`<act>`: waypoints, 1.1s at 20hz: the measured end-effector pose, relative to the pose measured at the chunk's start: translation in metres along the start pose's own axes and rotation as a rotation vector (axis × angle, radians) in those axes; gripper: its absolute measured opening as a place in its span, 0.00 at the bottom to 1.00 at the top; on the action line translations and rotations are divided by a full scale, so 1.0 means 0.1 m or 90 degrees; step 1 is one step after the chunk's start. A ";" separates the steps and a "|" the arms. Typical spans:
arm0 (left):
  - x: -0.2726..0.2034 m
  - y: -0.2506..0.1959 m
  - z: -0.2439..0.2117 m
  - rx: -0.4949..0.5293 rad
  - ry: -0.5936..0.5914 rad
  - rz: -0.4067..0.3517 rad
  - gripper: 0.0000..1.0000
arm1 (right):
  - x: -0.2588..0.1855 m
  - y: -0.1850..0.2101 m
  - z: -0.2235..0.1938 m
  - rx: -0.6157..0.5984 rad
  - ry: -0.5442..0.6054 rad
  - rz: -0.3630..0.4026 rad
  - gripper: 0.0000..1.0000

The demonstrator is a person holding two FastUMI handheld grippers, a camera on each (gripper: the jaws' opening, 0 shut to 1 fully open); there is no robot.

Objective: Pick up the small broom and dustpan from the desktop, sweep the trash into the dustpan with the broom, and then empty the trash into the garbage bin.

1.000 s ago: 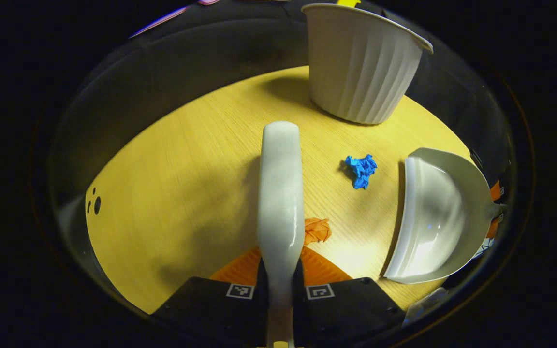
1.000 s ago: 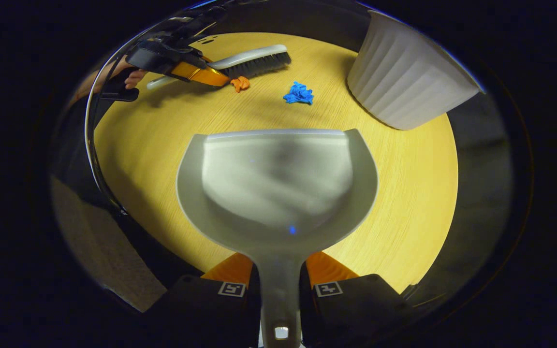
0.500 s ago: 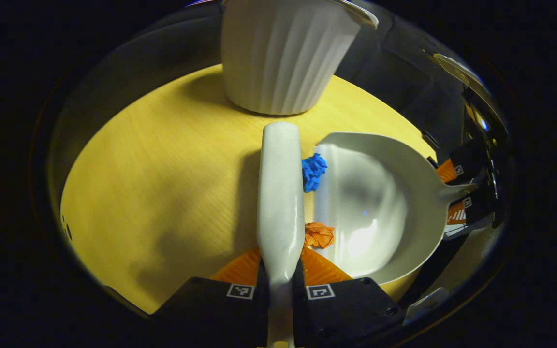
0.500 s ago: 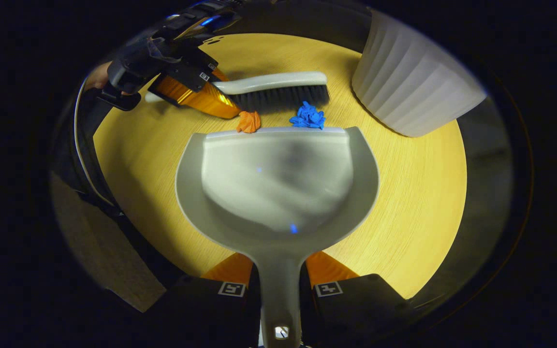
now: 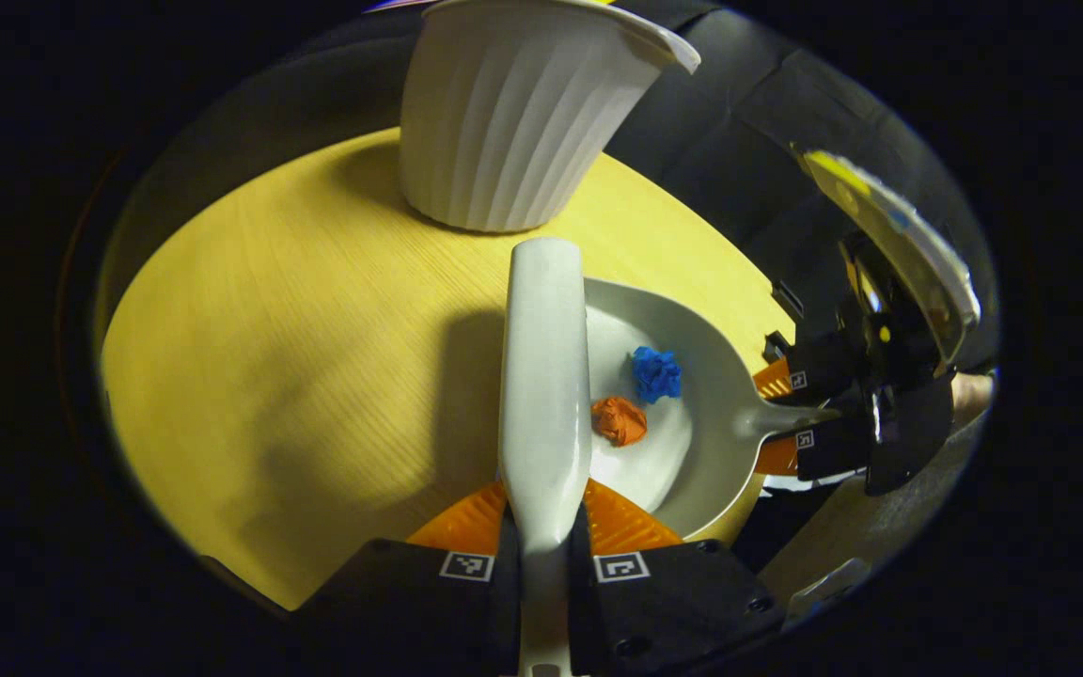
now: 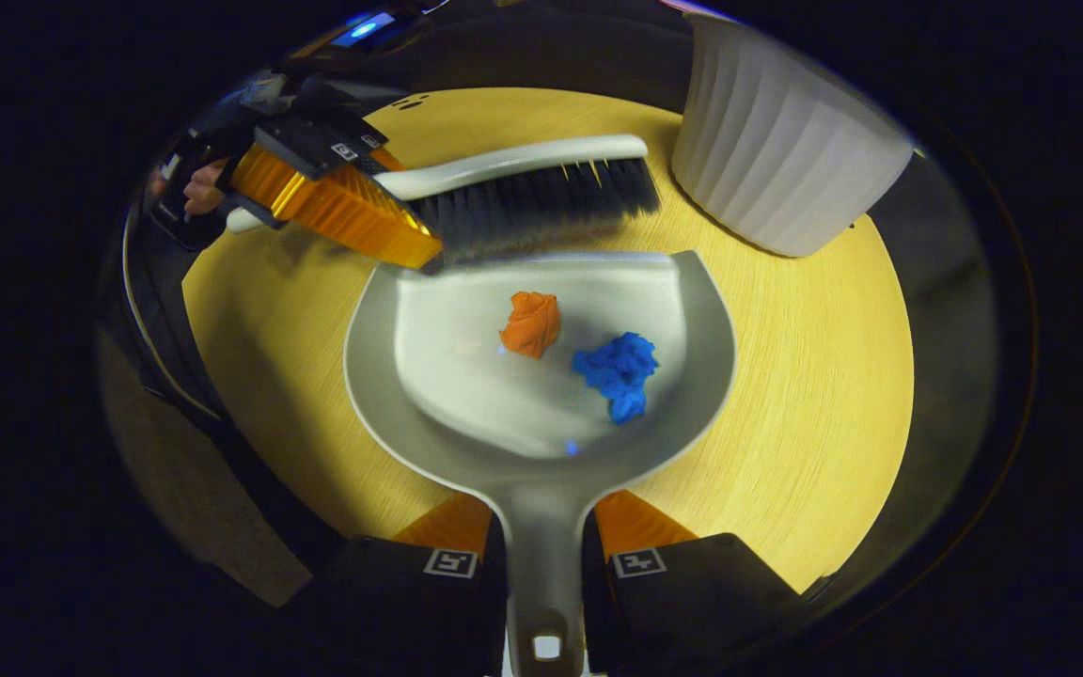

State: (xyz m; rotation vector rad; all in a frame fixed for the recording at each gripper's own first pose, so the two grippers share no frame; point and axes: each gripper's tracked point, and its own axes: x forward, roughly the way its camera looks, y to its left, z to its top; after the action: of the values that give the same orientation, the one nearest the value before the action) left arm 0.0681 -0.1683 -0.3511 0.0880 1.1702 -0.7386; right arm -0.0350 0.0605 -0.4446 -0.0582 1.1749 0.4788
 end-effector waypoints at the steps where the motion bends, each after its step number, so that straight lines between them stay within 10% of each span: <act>1: -0.10 0.05 0.02 -0.007 -0.017 0.023 0.23 | -0.05 0.03 0.00 0.013 -0.010 -0.004 0.37; 9: -0.98 0.63 -0.27 -0.081 -0.104 0.183 0.24 | -0.65 -0.08 0.07 0.131 -0.061 -0.103 0.37; 22: -1.41 0.95 -1.23 -0.152 -0.137 0.176 0.24 | -2.64 -0.98 1.07 0.262 -0.151 -0.286 0.37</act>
State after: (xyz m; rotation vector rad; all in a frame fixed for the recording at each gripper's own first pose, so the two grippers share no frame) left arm -0.0030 0.0248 -0.3105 -0.0285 1.0071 -0.3521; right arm 0.0175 -0.0835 -0.1853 0.0875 0.9693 -0.1539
